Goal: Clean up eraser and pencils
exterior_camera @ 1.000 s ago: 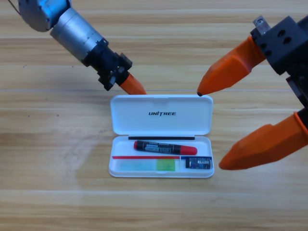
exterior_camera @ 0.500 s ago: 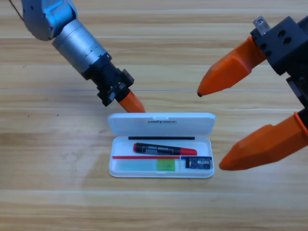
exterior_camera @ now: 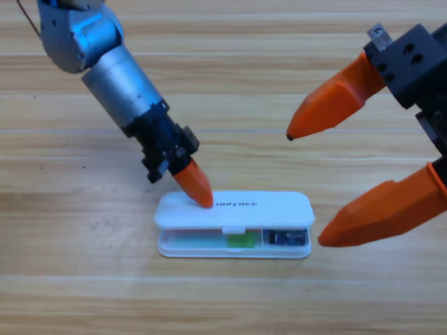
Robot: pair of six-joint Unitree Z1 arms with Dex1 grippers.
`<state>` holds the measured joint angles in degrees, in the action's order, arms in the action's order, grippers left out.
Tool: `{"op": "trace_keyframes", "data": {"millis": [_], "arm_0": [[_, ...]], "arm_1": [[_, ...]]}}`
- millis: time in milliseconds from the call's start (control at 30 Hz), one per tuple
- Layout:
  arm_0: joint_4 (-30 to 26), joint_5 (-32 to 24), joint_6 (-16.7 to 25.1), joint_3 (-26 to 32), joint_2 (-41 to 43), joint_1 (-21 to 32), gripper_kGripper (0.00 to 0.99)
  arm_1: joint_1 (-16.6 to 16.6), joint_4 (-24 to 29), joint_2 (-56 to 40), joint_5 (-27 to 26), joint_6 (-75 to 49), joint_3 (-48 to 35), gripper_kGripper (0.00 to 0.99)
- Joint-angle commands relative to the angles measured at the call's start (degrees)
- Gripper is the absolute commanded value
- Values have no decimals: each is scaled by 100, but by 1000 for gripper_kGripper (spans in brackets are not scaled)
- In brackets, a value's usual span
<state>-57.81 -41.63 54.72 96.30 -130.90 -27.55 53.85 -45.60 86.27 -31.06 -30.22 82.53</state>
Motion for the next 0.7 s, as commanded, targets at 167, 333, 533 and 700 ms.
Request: {"op": "trace_keyframes", "data": {"millis": [167,333,533,700], "arm_0": [[446,445,-14,-393,-15,-436,0],[806,762,-128,-621,-33,-585,0],[938,937,-190,-709,-24,-682,0],[921,1386,-251,-947,882,-682,0]], "arm_1": [[-59,60,-119,-111,51,-184,976],[-59,60,-102,-111,51,-176,976],[-59,60,-102,-111,60,-176,976],[-59,60,-102,-111,60,-176,974]]}}
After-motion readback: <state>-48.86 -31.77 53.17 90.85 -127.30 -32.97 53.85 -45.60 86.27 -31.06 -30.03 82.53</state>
